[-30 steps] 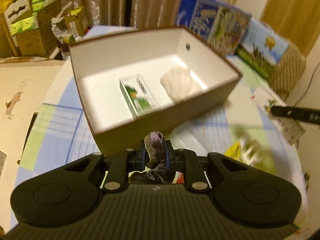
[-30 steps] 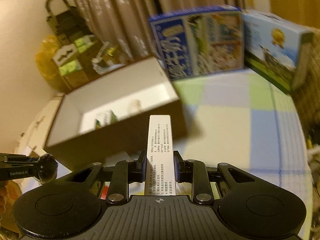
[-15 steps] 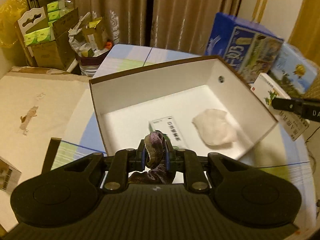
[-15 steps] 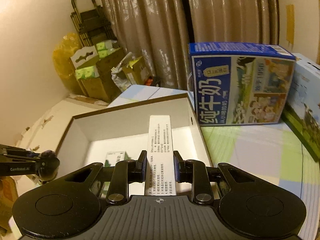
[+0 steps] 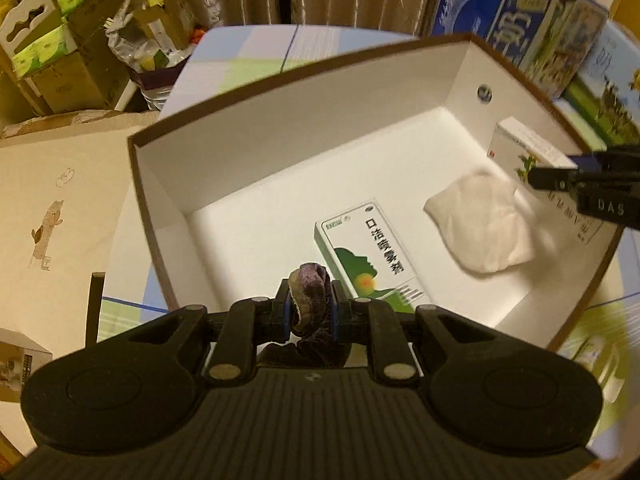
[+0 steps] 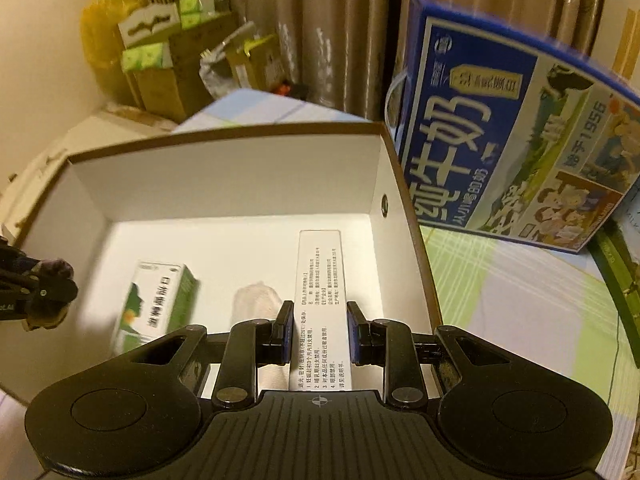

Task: Organize objects
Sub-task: 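Lower scrunchie and white box into the brown box and open both tools, then withdraw both tools from the box toward the white tube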

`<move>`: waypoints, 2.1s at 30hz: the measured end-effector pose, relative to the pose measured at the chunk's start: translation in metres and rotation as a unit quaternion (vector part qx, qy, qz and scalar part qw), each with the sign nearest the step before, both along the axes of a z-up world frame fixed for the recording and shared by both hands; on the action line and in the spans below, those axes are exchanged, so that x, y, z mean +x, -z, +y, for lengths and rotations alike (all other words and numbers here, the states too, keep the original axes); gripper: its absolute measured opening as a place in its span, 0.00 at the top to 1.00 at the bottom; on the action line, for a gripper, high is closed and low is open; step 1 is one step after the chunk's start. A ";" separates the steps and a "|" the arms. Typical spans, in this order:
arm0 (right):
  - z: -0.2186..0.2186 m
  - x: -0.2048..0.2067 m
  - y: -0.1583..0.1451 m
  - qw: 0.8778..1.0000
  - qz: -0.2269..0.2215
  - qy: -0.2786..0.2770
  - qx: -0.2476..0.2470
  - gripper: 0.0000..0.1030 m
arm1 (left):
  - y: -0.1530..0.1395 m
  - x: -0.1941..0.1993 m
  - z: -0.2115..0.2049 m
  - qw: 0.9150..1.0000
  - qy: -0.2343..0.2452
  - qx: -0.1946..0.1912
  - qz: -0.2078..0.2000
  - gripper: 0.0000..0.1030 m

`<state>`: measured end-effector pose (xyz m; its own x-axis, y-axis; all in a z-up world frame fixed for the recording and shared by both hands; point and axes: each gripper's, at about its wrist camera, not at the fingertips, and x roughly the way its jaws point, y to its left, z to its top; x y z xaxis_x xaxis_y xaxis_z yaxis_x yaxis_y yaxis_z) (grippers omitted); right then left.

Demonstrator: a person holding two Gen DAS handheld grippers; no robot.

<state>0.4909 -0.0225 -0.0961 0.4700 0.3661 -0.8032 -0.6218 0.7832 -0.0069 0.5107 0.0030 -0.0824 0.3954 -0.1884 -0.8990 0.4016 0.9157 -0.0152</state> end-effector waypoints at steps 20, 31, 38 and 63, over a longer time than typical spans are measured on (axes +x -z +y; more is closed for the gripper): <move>0.001 0.004 0.004 1.000 -0.016 -0.007 -0.016 0.75 | 0.033 0.011 -0.021 0.997 0.040 0.070 0.021 0.69; -0.042 -0.028 -0.044 0.997 -0.023 0.018 0.078 0.43 | -0.008 -0.017 -0.016 0.998 0.038 0.028 -0.032 0.24; -0.075 -0.061 -0.066 0.991 -0.020 0.046 0.120 0.39 | -0.042 -0.048 -0.001 0.998 0.011 -0.015 -0.054 0.18; -0.158 -0.208 -0.027 0.977 0.090 0.132 0.140 0.37 | -0.032 -0.190 0.021 0.999 0.004 -0.043 -0.007 0.18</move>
